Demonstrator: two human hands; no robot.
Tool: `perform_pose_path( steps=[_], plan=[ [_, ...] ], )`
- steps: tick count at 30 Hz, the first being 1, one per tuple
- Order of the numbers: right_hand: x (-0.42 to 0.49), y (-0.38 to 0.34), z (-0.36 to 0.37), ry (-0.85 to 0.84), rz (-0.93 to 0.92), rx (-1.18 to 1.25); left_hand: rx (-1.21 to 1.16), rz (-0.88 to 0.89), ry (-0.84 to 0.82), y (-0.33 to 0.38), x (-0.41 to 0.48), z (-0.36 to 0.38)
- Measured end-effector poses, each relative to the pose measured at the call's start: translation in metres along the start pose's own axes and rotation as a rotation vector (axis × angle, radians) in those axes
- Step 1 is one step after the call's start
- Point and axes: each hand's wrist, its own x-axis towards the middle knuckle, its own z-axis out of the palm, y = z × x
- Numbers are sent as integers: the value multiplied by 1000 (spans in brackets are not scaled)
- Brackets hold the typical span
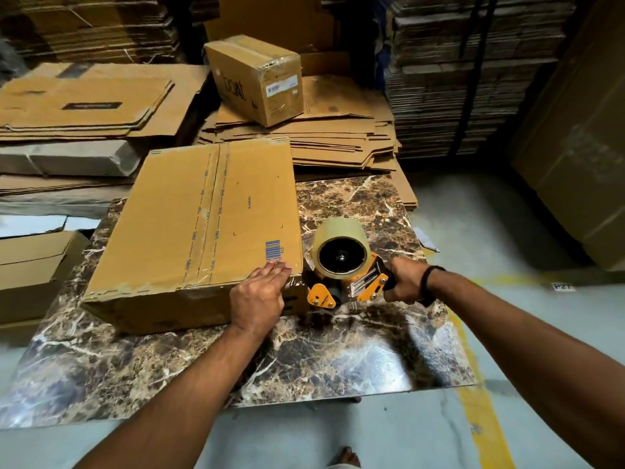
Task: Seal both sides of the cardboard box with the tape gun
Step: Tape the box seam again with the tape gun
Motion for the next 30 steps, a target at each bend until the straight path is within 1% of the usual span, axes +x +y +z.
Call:
perform_pose_path(
  steps=[4,8,11,13,15,17,20,23,25,27,30],
  plan=[
    [8,7,19,4,35,39,21,1,-44,-2,0,0],
    [10,21,34,-10,65,17,41,-7,-71,-1,0,-1],
    [10,32,40,-11,109,104,41,-17,-99,-1,1,-4],
    [10,40,41,-9,158,279,42,-29,-124,0,2,-6],
    [9,48,45,-55,237,535,47,-43,-160,0,2,-8],
    [7,53,49,-89,281,726,53,-47,-197,0,3,-10],
    [13,56,56,-125,336,865,72,-23,-228,-3,5,-13],
    [21,62,63,-251,414,995,79,-19,-239,-2,6,-13],
    [24,63,63,-287,422,1036,82,-17,-242,0,6,-13],
    [22,59,58,-257,417,1012,94,-12,-244,1,7,-15],
    [24,55,50,-48,421,823,117,-16,-253,1,8,-17]
  ],
)
